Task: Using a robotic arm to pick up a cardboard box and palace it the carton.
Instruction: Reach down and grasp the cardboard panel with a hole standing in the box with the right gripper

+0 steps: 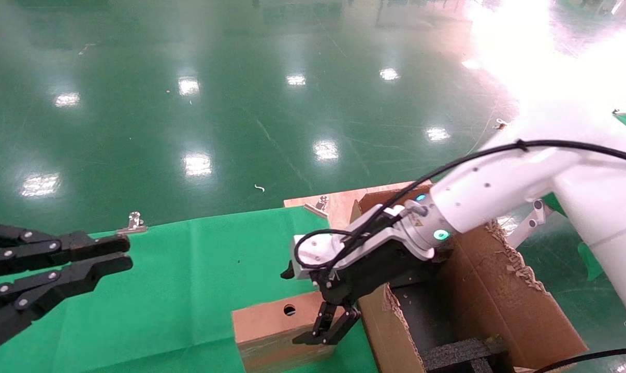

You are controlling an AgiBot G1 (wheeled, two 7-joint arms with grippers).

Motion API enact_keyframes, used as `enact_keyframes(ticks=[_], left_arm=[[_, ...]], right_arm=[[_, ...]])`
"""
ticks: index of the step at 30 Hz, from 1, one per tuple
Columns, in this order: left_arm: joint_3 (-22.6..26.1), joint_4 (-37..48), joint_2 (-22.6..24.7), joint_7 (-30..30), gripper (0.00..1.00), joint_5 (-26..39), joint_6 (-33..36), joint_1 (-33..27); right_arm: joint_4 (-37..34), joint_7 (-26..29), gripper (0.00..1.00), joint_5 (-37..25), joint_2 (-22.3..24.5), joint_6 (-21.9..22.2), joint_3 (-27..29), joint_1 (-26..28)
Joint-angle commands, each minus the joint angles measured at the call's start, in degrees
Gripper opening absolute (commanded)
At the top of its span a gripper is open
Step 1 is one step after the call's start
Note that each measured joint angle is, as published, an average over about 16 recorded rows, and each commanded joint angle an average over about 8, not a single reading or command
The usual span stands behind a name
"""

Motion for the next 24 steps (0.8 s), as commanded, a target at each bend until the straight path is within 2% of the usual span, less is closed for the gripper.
enact_keyframes(ticks=[1, 5, 6, 12, 13, 14, 20, 22, 24], left_arm=[[0.0, 0.0, 0.0, 0.0, 0.00, 0.0, 0.0, 0.0], [0.0, 0.0, 0.0, 0.0, 0.02, 0.0, 0.0, 0.0], [0.0, 0.0, 0.0, 0.0, 0.12, 0.0, 0.0, 0.0], [0.0, 0.0, 0.0, 0.0, 0.87, 0.0, 0.0, 0.0], [0.0, 0.0, 0.0, 0.0, 0.97, 0.0, 0.0, 0.0], [0.0, 0.0, 0.0, 0.0, 1.00, 0.0, 0.0, 0.0], [0.0, 0.0, 0.0, 0.0, 1.00, 0.0, 0.0, 0.0], [0.0, 0.0, 0.0, 0.0, 1.00, 0.0, 0.0, 0.0], [0.0, 0.0, 0.0, 0.0, 1.00, 0.0, 0.0, 0.0]], right_arm=[[-0.7, 0.0, 1.00, -1.9, -1.2, -0.1, -2.0, 1.6], [-1.7, -0.6, 1.00, -3.9, -3.2, -0.2, -6.1, 3.9], [-1.9, -0.9, 1.00, -4.3, -3.8, -0.2, -7.1, 4.4], [-3.2, -2.4, 1.00, -5.7, -6.4, -0.1, -12.4, 6.9], [-3.4, -2.6, 0.94, -5.8, -6.6, -0.1, -12.9, 7.2], [-3.7, -2.8, 0.84, -5.8, -6.9, -0.1, -13.5, 7.5], [-4.6, -3.2, 0.09, -6.1, -7.8, -0.1, -15.7, 8.6], [-4.7, -3.2, 0.00, -6.0, -7.9, -0.1, -15.8, 8.7], [-4.7, -3.2, 0.00, -6.0, -7.8, -0.1, -15.7, 8.6]])
